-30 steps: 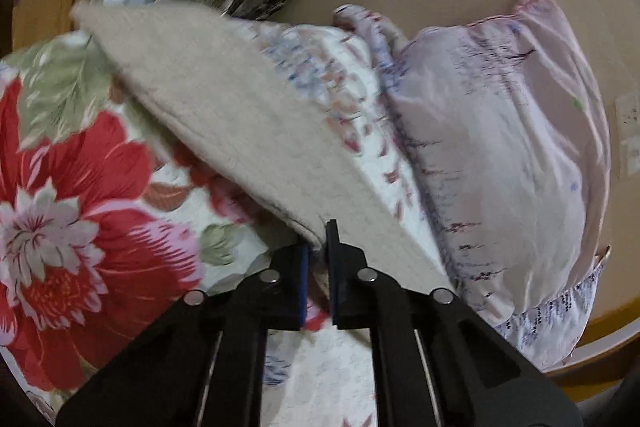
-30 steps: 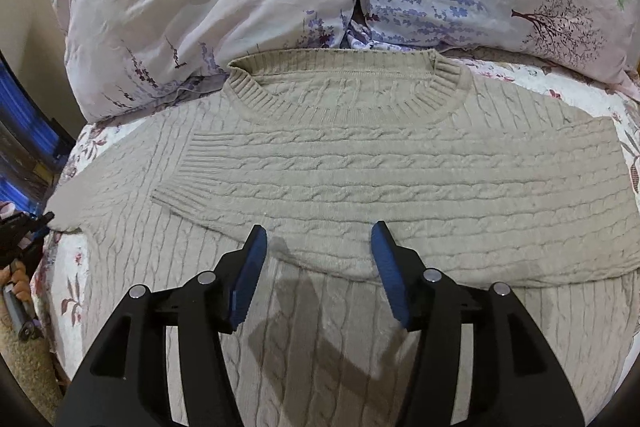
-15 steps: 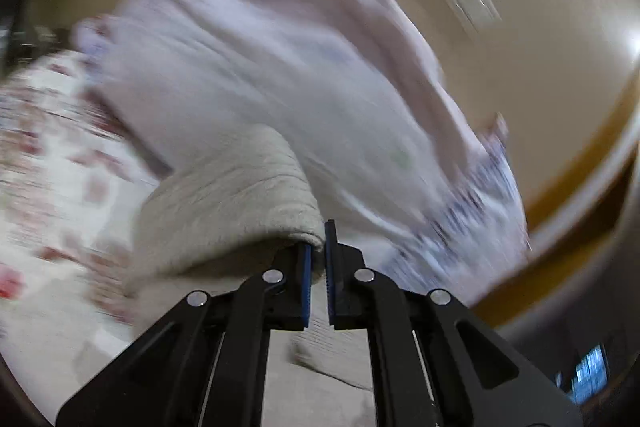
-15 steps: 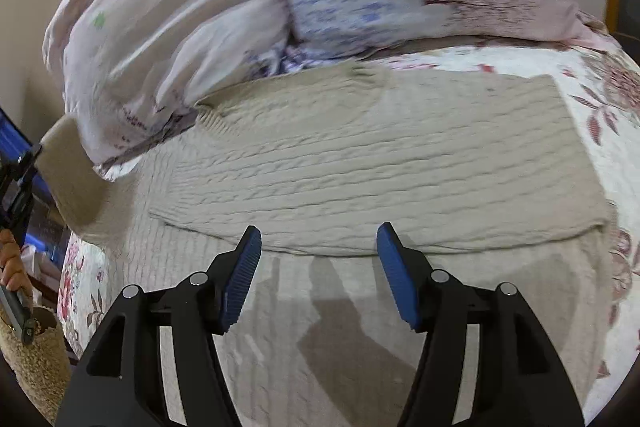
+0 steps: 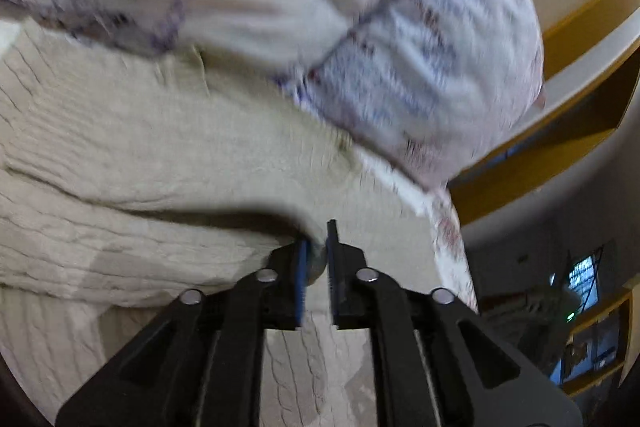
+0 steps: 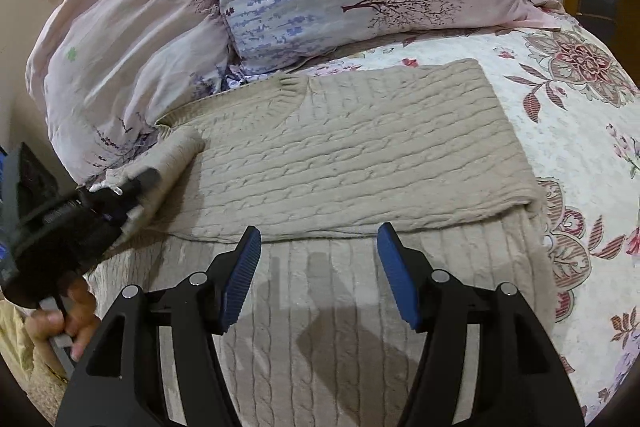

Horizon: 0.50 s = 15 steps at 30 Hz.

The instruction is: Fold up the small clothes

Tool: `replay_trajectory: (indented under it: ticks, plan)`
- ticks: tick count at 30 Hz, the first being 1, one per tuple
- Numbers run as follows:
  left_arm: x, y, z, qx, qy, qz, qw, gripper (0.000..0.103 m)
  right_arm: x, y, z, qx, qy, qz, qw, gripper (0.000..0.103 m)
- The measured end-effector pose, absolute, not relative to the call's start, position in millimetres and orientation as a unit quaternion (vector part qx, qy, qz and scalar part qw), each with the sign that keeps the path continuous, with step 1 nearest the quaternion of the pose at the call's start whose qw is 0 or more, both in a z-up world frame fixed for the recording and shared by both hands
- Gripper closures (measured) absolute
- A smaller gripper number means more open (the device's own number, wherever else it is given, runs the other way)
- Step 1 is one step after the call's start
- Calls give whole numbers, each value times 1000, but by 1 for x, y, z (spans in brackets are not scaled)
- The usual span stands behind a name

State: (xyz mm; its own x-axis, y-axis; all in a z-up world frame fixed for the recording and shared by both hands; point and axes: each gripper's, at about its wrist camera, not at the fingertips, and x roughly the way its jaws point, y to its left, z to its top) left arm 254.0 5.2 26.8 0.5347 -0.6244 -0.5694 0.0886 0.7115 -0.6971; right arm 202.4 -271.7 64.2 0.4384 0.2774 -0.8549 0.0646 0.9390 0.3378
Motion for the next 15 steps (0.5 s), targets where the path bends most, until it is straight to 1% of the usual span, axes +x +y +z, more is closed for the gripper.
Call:
replay_trajectory:
  ticks: [1, 2, 3, 5, 6, 9, 13, 15]
  plan:
    - [253, 4, 24, -313, 438, -224, 812, 77, 202, -271, 66, 161, 525, 64, 833, 41]
    - [253, 4, 24, -315, 442, -231, 808, 70, 202, -270, 67, 159, 523, 66, 835, 41]
    - [250, 7, 25, -318, 443, -238, 804, 67, 202, -268, 70, 156, 522, 70, 836, 41]
    - [240, 22, 31, -324, 439, -254, 798, 50, 203, -257, 78, 137, 512, 91, 843, 41]
    - [235, 31, 33, -326, 435, -256, 799, 48, 203, -249, 83, 124, 506, 103, 848, 41]
    - [222, 63, 39, -331, 422, -237, 810, 48, 203, -214, 99, 69, 476, 159, 862, 41]
    - [203, 121, 24, -358, 419, -174, 816, 49, 206, -150, 116, 1, 437, 260, 861, 41]
    - [200, 137, 17, -372, 419, -150, 815, 51, 208, -108, 116, -47, 419, 305, 854, 43]
